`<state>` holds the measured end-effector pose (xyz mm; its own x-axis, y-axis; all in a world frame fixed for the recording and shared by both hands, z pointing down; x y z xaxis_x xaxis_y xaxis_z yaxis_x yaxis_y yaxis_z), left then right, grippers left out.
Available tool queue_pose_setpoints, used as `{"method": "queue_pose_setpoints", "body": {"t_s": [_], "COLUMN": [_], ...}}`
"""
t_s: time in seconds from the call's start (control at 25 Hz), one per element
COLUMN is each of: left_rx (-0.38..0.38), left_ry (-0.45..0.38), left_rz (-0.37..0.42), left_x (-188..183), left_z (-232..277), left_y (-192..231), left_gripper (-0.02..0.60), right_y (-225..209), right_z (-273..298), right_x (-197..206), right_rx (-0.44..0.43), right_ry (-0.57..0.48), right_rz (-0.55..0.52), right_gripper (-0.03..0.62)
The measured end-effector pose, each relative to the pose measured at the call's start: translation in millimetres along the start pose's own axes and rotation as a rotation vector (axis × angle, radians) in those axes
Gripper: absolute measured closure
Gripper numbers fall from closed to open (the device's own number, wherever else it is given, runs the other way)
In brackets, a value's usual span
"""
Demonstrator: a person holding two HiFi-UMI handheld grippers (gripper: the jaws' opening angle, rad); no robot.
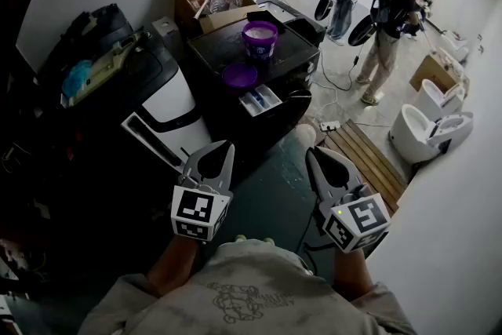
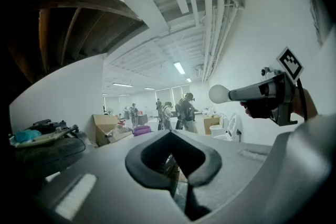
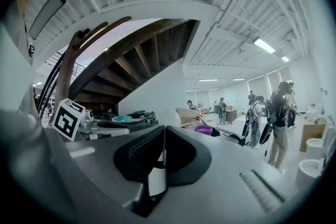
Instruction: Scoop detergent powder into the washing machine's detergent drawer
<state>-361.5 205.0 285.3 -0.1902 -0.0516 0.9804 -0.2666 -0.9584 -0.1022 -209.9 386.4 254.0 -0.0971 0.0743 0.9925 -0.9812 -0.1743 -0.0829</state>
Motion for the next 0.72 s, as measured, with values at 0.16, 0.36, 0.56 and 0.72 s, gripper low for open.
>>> {"method": "queue_pose_setpoints", "body": {"t_s": [0.16, 0.36, 0.56, 0.72], "left_rx": [-0.001, -0.005, -0.008, -0.009], "left_ry": [0.01, 0.009, 0.01, 0.017], "left_rz": [-0.001, -0.004, -0.011, -0.011], "left_x": [3, 3, 6, 12], "left_z": [5, 10, 16, 21], "left_y": [-5, -14, -24, -34], "left_gripper": [0.581, 0.581, 0.581, 0.581], "right_y": [-8, -17, -30, -45], "right_z": [-3, -7, -13, -22], "right_x": [9, 16, 24, 32], "right_rx": [-0.009, -0.018, 0.01, 0.007], "right_ry": [-0.004, 0.007, 0.041, 0.061], "right_rz": [-0.015, 0.001, -0.057, -0.033], "right_gripper": [0.559, 0.559, 0.559, 0.559]}}
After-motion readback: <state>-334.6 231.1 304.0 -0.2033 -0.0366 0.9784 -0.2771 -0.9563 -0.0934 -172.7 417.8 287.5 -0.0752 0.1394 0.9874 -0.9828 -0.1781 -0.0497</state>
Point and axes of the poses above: the fingertips, and each gripper's own axes: z forward along the fingers, y to its left, x out of its underside, the point moved 8 cm from there along -z, backward along the fingers, and after that the axes turned 1 degree about -z, right-handed, at the moved point
